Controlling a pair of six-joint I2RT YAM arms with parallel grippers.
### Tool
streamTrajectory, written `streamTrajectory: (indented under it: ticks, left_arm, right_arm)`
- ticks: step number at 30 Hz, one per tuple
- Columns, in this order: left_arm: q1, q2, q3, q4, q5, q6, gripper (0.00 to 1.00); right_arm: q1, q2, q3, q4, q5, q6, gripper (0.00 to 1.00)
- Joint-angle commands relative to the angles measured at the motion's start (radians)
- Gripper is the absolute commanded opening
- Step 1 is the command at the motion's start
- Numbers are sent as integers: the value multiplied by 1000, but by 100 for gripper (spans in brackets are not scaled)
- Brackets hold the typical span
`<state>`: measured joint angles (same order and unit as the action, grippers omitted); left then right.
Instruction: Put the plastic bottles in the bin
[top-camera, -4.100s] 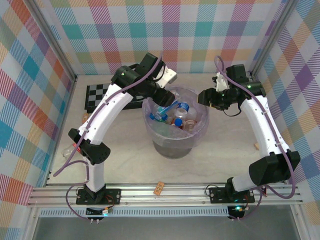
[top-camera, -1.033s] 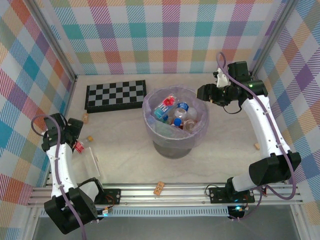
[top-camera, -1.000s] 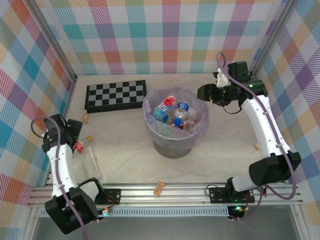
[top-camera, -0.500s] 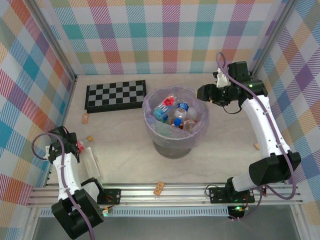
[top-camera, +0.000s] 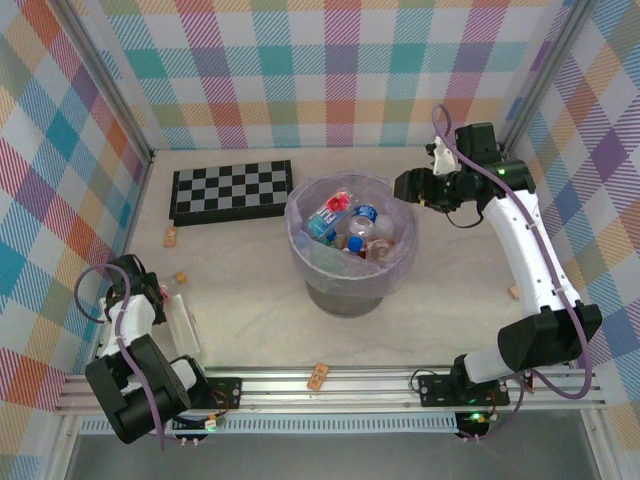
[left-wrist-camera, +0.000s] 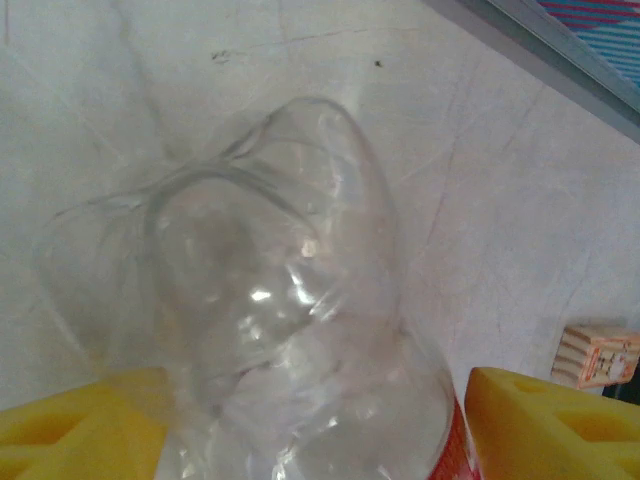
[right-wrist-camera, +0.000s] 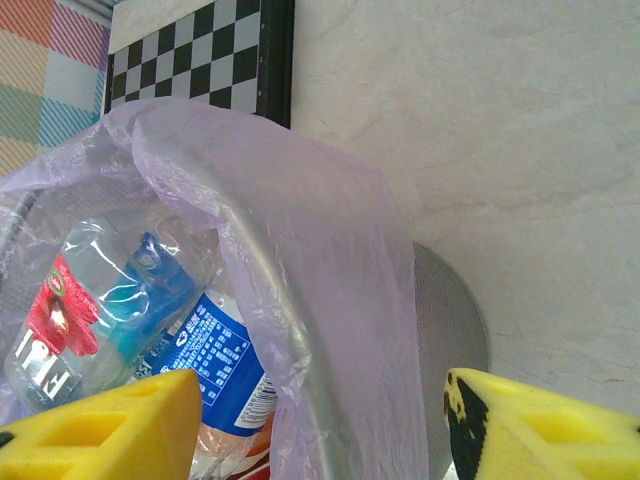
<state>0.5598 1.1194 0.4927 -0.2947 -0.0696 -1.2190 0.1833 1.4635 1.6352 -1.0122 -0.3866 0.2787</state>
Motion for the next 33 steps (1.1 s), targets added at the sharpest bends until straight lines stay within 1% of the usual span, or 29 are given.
streamTrajectory:
  ticks: [1, 7, 12, 15, 20, 22, 26, 30, 32, 33]
  left_arm:
    - [15, 6, -19, 45, -7, -4, 69]
    - [15, -5, -22, 40, -14, -1, 54]
    - [15, -17, 2, 25, 2, 24, 53]
    - [15, -46, 25, -40, -2, 46, 50]
    - [15, -132, 45, -77, 52, 106, 49]
    - [14, -150, 67, -75, 101, 181, 50]
    - [13, -109, 191, -160, 225, 379, 50]
    - [-5, -33, 305, -215, 389, 571, 43]
    - [-36, 30, 380, -269, 493, 700, 39]
    - [-55, 59, 419, -314, 505, 741, 37]
  right_arm:
    - [-1, 7, -8, -17, -2, -10, 65]
    - [-1, 6, -11, -17, -4, -9, 65]
    - [-1, 3, -15, -17, -3, -9, 66]
    - [-1, 3, -14, -12, -9, -5, 66]
    - [-1, 4, -17, -3, -13, -1, 66]
    - [-1, 2, -20, 4, -13, 6, 65]
    - [0, -20, -37, 43, -3, 28, 65]
    - [0, -31, -37, 63, 2, 42, 65]
    - [-2, -61, -66, 105, 24, 60, 65]
    - [-2, -72, -74, 116, 33, 66, 65]
